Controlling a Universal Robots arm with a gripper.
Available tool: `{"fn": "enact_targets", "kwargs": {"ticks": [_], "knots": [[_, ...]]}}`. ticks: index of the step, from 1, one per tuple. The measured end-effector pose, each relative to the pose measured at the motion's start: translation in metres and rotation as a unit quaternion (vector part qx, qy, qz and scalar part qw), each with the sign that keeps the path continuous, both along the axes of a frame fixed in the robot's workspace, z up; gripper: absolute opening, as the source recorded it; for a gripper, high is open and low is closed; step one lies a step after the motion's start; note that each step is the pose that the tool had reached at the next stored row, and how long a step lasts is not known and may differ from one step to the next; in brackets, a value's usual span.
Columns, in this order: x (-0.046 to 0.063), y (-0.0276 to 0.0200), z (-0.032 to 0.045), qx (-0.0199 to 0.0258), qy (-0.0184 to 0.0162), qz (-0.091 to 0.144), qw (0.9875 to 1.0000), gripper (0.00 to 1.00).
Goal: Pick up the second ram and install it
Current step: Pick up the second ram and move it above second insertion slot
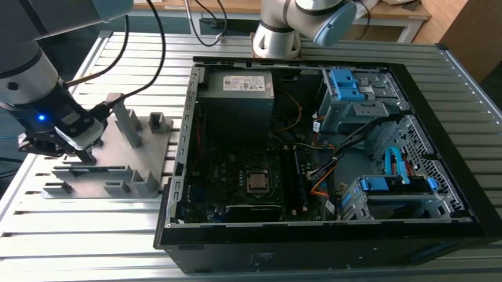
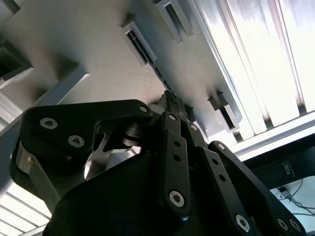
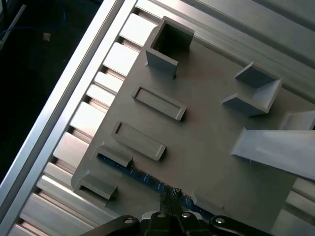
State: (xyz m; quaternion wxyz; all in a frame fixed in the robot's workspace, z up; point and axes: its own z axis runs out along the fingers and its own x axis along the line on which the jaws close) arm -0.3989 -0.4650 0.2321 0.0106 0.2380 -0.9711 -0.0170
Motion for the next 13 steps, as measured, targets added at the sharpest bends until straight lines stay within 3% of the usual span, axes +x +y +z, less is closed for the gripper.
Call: {"fn": "enact_targets", "kwargs": {"ticks": [13], "knots": [[0.0, 0.0, 0.0, 0.0, 0.0, 0.035, 0.9994, 0.1]]}}
